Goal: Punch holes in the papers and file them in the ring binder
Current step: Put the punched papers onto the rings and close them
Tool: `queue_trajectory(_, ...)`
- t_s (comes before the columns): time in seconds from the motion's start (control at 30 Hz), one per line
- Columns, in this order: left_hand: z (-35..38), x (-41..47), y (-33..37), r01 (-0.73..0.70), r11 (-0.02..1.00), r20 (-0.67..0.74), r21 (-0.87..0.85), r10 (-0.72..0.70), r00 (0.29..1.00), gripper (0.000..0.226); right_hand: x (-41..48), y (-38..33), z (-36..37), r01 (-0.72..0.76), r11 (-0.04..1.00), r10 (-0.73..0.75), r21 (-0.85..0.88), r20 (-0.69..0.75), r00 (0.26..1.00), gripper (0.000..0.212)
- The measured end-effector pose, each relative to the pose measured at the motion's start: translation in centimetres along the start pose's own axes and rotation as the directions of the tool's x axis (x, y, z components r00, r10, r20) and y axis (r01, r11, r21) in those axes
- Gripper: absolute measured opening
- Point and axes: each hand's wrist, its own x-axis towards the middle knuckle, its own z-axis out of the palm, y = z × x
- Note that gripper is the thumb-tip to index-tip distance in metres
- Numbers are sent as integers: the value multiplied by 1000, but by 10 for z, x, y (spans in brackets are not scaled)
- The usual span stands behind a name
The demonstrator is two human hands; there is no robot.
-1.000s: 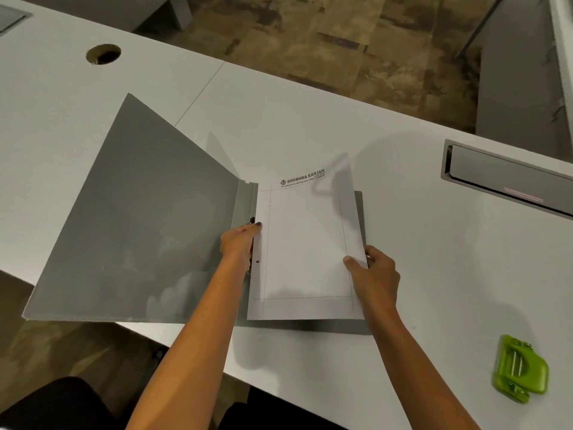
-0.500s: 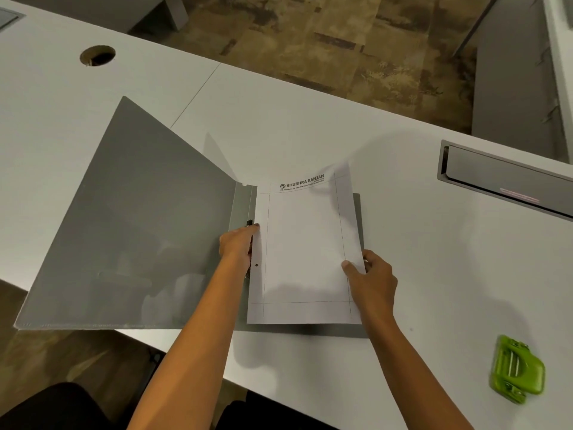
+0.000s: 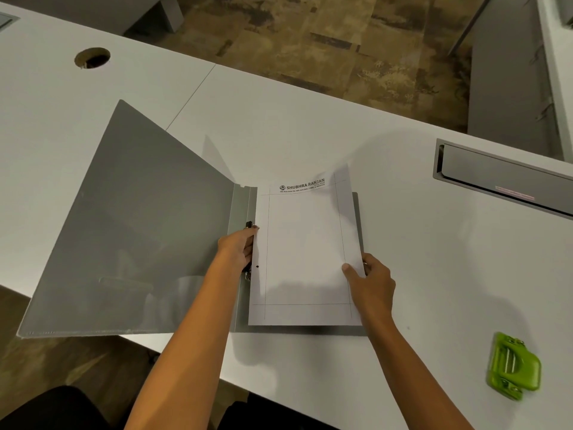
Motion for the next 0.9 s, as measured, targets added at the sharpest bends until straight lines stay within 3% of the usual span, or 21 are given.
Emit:
queue_trajectory(0.23,-4,-5,-6,-190,975,-85,118,200,976,20,1,2,-5,-4,1000,4,-14,7,1000,34)
queue_trajectory(0.5,-24,-45,-36,-398,861,-289,317,487,824,16,-1,3,-11,27,999,-28,45,34,999,9)
queue_trajectory(0.6,-32,-52,-55,-300,914,-336,273,383,860,20,-5,0,-13,34,997,-36,63,34,999,11)
queue_trajectory(0.73,-38,-52,-78,-125,967,-215,222,173,961,31,-9,-2,-13,34,998,-36,54,40,999,18)
queue_trajectory(0.9,-32,-55,-81,-185,959,-142,215,218,965,17,-15,-3,-14,57,996,-59,62,40,997,26)
